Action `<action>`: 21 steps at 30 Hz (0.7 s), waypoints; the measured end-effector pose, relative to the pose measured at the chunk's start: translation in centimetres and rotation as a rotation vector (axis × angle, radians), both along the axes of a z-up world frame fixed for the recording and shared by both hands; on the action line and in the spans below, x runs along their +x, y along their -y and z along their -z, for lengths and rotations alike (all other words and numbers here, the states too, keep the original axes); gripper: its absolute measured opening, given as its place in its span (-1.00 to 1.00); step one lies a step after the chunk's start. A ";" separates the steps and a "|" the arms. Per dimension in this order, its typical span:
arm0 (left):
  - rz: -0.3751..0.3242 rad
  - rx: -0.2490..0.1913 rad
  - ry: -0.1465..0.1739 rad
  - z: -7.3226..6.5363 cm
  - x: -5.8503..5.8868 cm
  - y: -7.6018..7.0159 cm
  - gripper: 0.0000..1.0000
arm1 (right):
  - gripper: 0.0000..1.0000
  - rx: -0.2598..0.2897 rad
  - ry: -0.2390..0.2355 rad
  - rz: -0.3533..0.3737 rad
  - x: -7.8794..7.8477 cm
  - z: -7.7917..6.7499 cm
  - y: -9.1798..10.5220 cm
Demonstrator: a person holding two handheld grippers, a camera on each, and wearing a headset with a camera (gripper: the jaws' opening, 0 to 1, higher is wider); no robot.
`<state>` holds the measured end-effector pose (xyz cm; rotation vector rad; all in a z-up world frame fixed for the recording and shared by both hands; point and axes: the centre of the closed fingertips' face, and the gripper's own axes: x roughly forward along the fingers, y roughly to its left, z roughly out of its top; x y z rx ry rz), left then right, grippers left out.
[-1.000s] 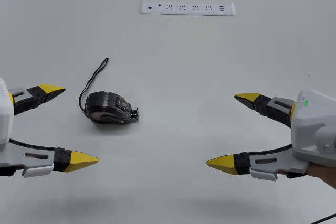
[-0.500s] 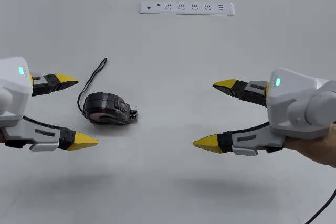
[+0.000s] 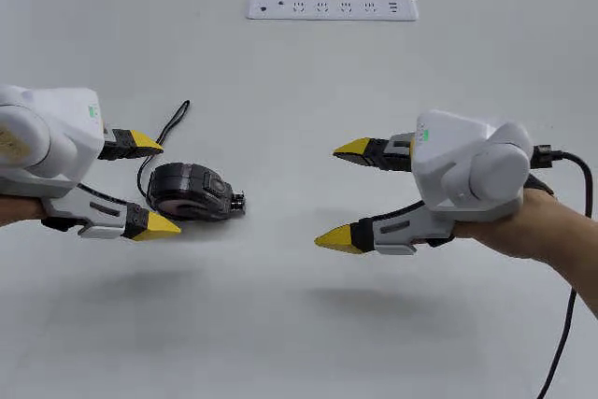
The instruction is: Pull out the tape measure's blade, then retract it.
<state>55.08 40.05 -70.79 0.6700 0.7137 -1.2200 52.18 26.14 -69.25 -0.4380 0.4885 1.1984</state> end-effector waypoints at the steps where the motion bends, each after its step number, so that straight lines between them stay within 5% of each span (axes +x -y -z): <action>1: 0.007 0.010 -0.002 0.2 0.0 0.0 0.09 | 0.19 0.000 -0.001 -0.003 0.1 0.1 -0.2; 9: 0.070 0.096 -0.026 1.9 0.0 -0.5 -0.17 | 0.05 0.018 -0.025 -0.010 1.0 1.4 -1.9; 14: 0.075 0.114 -0.014 2.1 0.2 -0.6 -0.31 | -0.04 0.016 -0.029 -0.009 1.2 1.7 -2.1; 21: 0.122 0.164 0.002 3.4 0.8 -0.5 -0.39 | -0.20 0.004 -0.022 -0.077 2.1 3.2 -5.1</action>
